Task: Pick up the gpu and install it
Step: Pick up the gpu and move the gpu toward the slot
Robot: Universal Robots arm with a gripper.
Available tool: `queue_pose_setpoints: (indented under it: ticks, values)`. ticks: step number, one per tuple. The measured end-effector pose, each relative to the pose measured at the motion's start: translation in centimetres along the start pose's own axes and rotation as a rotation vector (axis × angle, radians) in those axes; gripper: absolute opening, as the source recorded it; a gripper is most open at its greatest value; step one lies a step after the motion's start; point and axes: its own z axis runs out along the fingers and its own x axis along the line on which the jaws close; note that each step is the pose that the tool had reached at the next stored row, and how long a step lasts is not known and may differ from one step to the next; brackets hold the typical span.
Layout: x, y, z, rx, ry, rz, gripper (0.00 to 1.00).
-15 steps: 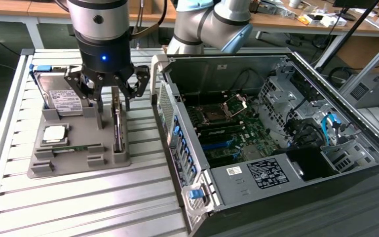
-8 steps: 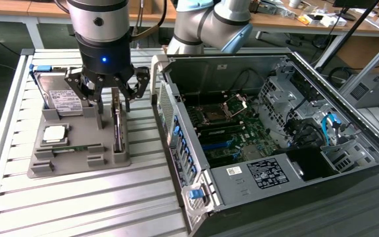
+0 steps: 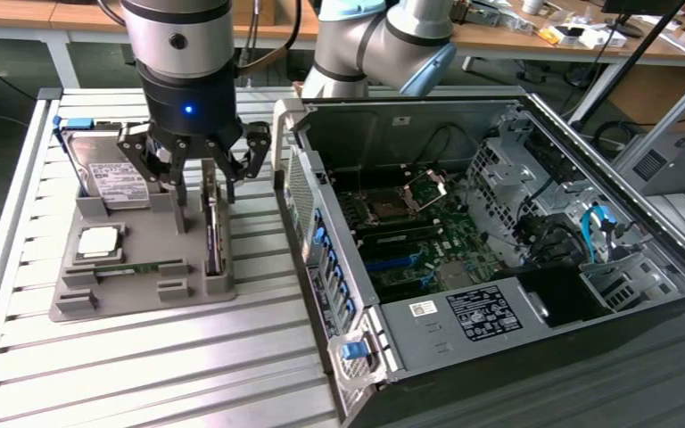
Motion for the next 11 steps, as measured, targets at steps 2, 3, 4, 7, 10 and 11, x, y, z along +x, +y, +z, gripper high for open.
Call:
queue_pose_setpoints:
  ticks: [2, 3, 4, 7, 10, 11]
  values:
    - [0.00, 0.00, 0.04, 0.0000, 0.0000, 0.000, 0.57]
    - [0.00, 0.00, 0.05, 0.0000, 0.0000, 0.000, 0.57]
    - [0.00, 0.00, 0.09, 0.0000, 0.0000, 0.000, 0.57]
    - [0.00, -0.01, 0.15, 0.0000, -0.0001, 0.000, 0.57]
    - [0.00, -0.01, 0.22, 0.0000, 0.0000, 0.000, 0.57]
    - [0.01, -0.01, 0.25, 0.0000, 0.0000, 0.000, 0.57]
